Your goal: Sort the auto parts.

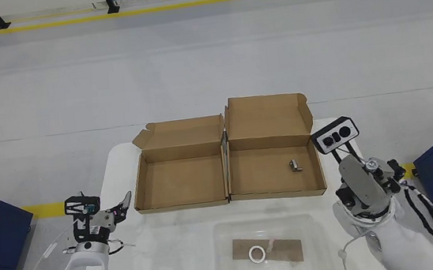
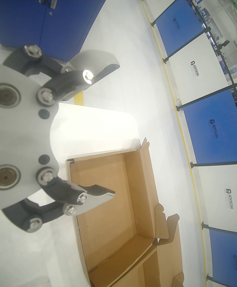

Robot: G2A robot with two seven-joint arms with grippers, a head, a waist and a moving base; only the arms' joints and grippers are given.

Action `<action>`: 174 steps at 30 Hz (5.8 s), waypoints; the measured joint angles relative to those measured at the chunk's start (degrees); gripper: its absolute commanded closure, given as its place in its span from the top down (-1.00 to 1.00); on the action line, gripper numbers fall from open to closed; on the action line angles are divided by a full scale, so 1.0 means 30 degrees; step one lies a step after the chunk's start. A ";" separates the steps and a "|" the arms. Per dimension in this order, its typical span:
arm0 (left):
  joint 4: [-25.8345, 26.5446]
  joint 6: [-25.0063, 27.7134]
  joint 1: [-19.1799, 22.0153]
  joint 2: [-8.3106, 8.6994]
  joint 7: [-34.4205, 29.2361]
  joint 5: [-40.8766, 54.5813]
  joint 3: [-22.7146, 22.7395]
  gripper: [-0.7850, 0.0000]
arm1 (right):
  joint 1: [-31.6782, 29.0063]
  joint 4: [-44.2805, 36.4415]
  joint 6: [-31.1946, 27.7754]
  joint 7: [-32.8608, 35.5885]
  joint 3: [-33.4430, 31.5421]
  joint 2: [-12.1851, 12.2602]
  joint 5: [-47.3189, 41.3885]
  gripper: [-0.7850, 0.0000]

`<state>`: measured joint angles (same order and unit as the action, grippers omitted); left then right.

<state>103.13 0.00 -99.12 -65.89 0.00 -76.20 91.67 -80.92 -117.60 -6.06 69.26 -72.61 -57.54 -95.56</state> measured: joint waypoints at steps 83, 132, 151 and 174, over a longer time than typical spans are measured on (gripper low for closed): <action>0.0000 0.0000 0.0000 0.0000 0.0000 0.0000 0.0000 1.00 | -0.3726 0.3155 0.2529 0.3495 -0.7583 0.0328 1.2157 -1.00; 0.0000 0.0000 0.0000 0.0000 0.0000 0.0000 0.0000 1.00 | 0.3019 0.5840 0.6289 -0.1834 -0.3346 0.1176 3.5206 -1.00; 0.0000 0.0000 0.0000 0.0000 0.0000 0.0000 0.0000 1.00 | 1.3300 1.5119 1.3201 -0.2704 0.8697 -0.1602 4.4213 -1.00; 0.0000 0.0000 0.0000 0.0000 0.0000 0.0000 0.0000 1.00 | 1.5210 1.9839 1.3579 -0.2864 1.1397 -0.3478 4.4152 -1.00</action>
<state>103.13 0.00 -99.12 -65.89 0.00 -76.20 91.67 -35.29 -58.08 34.67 60.67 -38.42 -67.98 36.89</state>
